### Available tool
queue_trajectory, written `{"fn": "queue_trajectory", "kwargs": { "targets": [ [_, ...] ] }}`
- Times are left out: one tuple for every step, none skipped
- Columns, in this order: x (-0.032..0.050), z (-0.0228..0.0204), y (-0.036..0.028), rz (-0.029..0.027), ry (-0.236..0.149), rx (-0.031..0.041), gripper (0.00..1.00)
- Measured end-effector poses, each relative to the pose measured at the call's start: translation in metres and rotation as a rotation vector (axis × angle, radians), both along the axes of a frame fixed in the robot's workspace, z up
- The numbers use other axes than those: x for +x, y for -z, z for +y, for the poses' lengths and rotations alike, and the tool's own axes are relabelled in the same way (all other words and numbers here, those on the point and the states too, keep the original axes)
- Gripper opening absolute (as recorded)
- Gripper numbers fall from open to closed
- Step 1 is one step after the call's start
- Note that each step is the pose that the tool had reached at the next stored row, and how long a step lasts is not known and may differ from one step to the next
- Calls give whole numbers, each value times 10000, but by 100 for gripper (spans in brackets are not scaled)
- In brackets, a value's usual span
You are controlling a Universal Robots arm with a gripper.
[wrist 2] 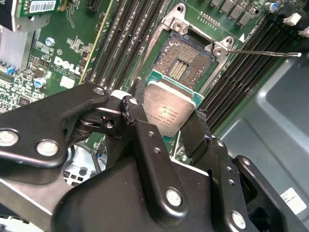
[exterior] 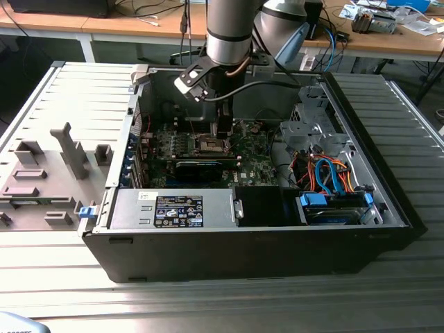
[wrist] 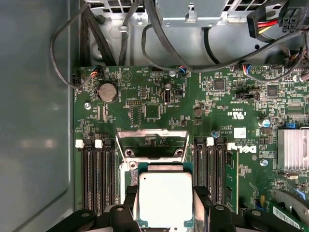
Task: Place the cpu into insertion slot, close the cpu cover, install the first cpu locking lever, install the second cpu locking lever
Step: 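Place the cpu into insertion slot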
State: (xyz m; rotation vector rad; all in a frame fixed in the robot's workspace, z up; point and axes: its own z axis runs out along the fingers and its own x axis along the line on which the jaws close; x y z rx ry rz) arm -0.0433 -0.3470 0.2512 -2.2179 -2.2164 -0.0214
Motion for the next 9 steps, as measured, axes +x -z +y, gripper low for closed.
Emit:
{"fn": "queue_trajectory", "kwargs": {
  "targets": [
    [-8, 3, 5, 1, -2, -1, 55],
    [-11, 5, 8, 1, -2, -1, 55],
    [-13, 6, 10, 1, -3, 0, 55],
    [-15, 7, 12, 0, -4, 0, 55],
    [-16, 8, 13, 1, -5, -1, 55],
    [-18, 9, 16, 0, -3, 0, 55],
    [-19, 10, 17, 0, -4, 0, 55],
    [-20, 10, 18, 0, -4, 0, 55],
    [-21, 10, 19, 0, -4, 0, 55]
  ]
}}
